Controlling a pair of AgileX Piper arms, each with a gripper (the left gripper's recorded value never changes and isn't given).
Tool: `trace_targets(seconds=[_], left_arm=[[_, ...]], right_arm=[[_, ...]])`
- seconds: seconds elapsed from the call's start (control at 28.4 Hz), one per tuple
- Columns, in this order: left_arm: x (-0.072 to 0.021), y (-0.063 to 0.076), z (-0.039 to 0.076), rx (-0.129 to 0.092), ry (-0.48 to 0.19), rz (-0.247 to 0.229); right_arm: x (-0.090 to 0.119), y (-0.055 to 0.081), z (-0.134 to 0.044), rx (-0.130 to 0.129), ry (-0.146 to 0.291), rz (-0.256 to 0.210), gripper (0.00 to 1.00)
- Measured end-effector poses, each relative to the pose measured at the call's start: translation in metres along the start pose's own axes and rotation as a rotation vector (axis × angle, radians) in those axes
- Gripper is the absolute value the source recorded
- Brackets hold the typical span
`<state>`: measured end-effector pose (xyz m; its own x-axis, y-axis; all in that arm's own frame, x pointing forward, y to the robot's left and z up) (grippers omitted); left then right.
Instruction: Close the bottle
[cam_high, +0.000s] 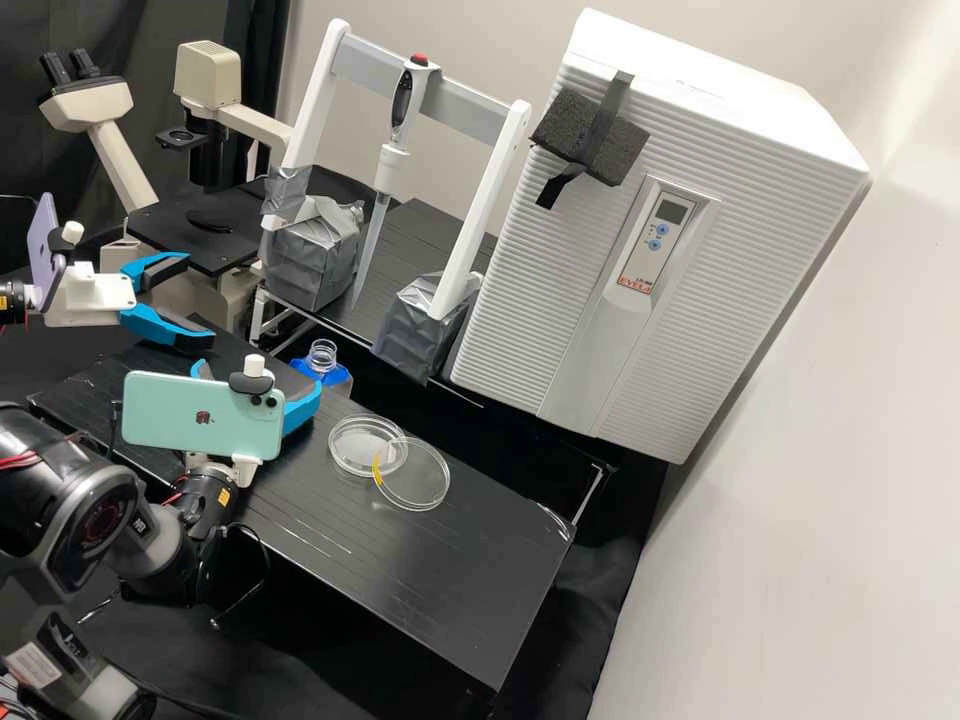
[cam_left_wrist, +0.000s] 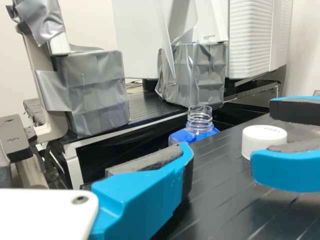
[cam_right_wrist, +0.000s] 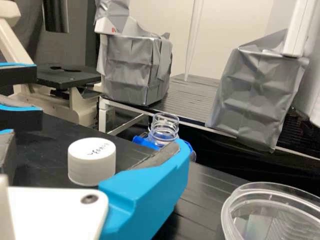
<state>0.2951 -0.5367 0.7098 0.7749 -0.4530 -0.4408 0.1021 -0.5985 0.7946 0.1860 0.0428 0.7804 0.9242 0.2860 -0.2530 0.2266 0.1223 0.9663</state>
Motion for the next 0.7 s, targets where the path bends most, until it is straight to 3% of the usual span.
trace_targets(seconds=[0.7], left_arm=[[0.0, 0.0, 0.0, 0.0, 0.0, 0.0]], right_arm=[[0.0012, -0.0042, -0.0014, 0.003, 0.008, -0.026, 0.0]])
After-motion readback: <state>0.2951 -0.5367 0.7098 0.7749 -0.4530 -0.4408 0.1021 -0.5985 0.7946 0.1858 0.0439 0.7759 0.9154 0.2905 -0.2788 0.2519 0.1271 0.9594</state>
